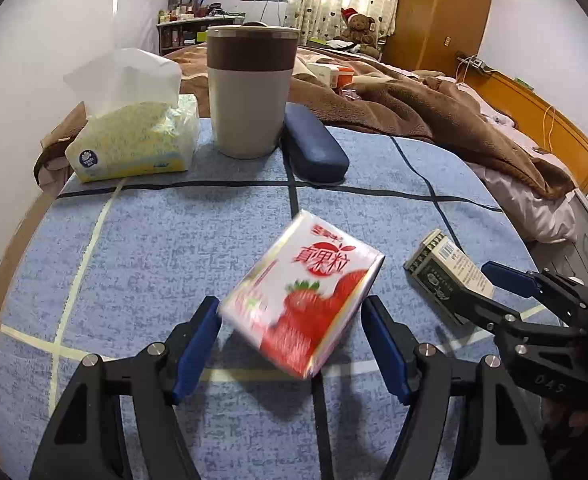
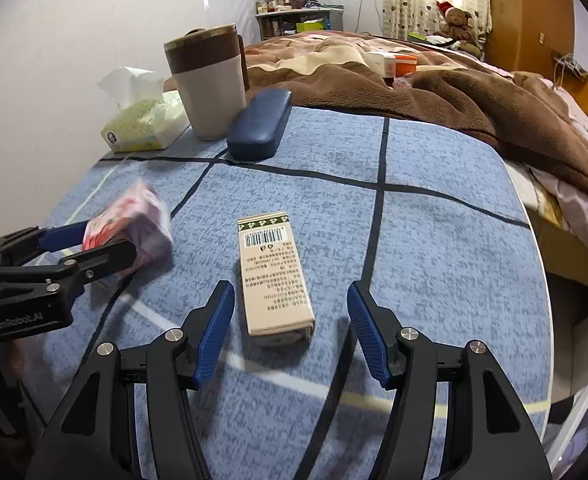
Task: Collect trash
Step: 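Grasp the strawberry drink carton with the left tool while the right tool grasps the medicine box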
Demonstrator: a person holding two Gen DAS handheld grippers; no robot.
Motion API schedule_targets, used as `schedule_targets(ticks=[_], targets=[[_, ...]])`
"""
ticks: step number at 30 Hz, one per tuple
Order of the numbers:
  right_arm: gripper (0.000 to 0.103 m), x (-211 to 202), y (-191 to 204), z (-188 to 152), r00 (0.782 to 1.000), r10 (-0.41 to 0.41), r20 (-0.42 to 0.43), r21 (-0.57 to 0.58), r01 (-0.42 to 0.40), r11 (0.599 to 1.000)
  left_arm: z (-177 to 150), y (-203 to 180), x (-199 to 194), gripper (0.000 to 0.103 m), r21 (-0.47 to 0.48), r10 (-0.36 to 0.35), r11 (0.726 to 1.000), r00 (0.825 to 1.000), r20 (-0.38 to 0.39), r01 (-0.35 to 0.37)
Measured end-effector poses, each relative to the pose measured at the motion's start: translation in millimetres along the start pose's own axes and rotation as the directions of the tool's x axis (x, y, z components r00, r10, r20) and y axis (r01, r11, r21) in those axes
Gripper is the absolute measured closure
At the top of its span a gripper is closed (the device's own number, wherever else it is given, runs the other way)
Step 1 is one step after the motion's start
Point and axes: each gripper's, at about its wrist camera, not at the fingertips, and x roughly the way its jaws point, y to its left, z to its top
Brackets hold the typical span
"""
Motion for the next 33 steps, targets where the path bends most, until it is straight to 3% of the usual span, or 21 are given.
schedule_targets(ticks=[7,14,16,19,20,33], targets=[[0.043,6.9,2.1,0.7,1.0,0.0,-0.012,-0.002,0.0,1.0,1.3,-0.3,11.6,0.029,0.005,-0.005,1.0,1.0,-0.024,0.005],[0.066,11.0,3.5,0.3,1.0,0.001,-0.019,-0.011,-0.001,1.0,4.0,-4.6,16.2,0.029,0.053,0.009,0.999,1.0,-0.008,-0.009],[0.068,10.4,2.7,-0.3,1.0,0.001,-0.018,-0.01,-0.002,1.0,3.4,-5.6,17.6,0.029,0.066,0.002,0.998,1.0,-0.012,-0.001],[0.069,7.9,1.0,-1.1,1.0,0.008,-0.012,0.006,-0.008,1.0,2.1,-5.2,16.3,0.034,0.056,-0.009,0.998,1.0,-0.013,0.01],[0.07,6.1,0.6,-1.6,1.0,0.005,-0.007,0.01,-0.005,1.0,1.9,-5.9,15.6,0.04,0.058,-0.009,0.998,1.0,-0.017,0.01],[0.07,-40.6,-14.1,-19.0,0.997,-0.003,0.074,0.074,-0.003,0.997,-12.9,-34.6,-28.0,0.043,0.087,-0.045,0.995,0.998,0.042,0.041]])
